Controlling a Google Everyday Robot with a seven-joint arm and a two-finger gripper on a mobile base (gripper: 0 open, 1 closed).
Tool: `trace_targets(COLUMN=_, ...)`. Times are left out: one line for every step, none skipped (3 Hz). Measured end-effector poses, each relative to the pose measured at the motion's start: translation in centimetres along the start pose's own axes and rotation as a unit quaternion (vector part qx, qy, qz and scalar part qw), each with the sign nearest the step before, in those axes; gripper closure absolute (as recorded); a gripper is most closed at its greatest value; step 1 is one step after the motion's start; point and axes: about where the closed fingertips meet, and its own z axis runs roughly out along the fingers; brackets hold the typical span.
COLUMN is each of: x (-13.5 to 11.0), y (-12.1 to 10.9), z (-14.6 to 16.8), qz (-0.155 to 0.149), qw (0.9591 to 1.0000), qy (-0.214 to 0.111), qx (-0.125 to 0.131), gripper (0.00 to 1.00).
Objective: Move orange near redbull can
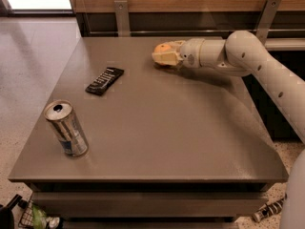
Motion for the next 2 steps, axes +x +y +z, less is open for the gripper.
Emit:
trace_targets(x=0.00, y=0.15, z=0.23, qz=0.000, qw=1.0000, qy=0.000, qx=-0.002, gripper=1.00)
trace_targets(x=0.00, y=0.16, z=0.24, qz=0.000, qw=1.0000, qy=0.000, qx=-0.002, gripper=1.00)
